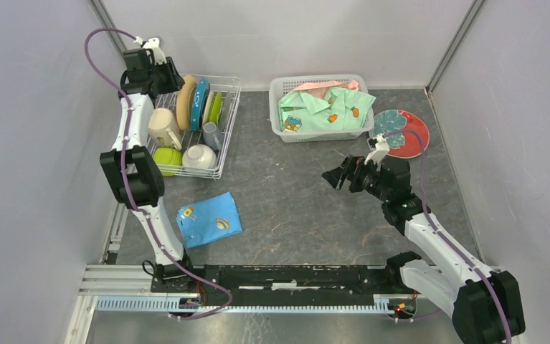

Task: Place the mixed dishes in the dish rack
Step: Insert the plate into the dish rack.

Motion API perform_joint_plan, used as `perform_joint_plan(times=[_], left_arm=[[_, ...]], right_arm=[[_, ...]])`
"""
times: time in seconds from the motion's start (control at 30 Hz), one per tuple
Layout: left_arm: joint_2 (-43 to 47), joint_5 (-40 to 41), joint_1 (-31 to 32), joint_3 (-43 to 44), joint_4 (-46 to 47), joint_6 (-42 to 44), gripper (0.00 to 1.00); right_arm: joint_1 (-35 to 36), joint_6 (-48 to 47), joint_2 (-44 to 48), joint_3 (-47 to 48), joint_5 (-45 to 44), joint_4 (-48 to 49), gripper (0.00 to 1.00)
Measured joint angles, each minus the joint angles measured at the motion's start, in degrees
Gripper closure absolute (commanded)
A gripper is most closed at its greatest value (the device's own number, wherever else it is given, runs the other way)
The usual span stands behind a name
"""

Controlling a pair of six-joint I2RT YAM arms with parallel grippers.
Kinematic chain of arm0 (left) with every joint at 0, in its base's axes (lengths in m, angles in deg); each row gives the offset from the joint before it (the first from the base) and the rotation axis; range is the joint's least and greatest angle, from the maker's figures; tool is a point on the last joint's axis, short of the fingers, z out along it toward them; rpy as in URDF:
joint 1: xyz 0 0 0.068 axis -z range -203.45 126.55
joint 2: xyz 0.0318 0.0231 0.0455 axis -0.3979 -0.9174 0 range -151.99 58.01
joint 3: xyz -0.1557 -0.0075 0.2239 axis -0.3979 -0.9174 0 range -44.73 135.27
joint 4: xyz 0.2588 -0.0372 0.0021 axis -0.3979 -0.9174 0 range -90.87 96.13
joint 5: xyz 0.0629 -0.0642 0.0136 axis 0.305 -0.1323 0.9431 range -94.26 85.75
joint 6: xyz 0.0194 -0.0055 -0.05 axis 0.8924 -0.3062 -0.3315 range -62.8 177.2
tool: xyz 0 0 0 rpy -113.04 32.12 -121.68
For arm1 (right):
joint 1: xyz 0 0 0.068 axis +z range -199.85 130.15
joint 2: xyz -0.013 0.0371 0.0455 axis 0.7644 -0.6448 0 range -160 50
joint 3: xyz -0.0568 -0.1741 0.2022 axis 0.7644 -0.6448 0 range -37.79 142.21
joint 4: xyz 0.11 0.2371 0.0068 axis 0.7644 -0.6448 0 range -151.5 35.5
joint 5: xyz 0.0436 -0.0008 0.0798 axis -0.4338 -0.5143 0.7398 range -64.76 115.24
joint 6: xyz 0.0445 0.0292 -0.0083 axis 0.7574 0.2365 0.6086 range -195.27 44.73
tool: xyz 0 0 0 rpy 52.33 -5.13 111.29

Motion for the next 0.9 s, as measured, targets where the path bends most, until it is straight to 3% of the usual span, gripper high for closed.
perform_joint_plan(times=[0.17, 0.53, 0.57, 0.63, 0.9], left_arm=[[0.0, -0.5, 0.0, -2.4, 0.3, 0.2, 0.79], [0.2, -4.8, -0.6, -6.2, 5.9, 0.2, 0.84], [0.2, -4.8, -0.6, -6.2, 6.1, 0.2, 0.81], [0.2, -4.9, -0.6, -6.3, 6.4, 0.2, 0.64], [-0.3, -5.6, -0.3, -5.9, 1.2, -0.1, 0.31]], right_arm=[[0.0, 0.0, 0.6, -0.4, 0.0, -0.1, 0.02], [0.0, -0.2, 1.2, -0.4, 0.0, -0.5, 0.02], [0.0, -0.2, 1.2, -0.4, 0.0, -0.5, 0.02], [0.0, -0.2, 1.2, -0.4, 0.0, -0.5, 0.02], [0.0, 0.5, 1.7, -0.4, -3.4, -2.3, 0.02]])
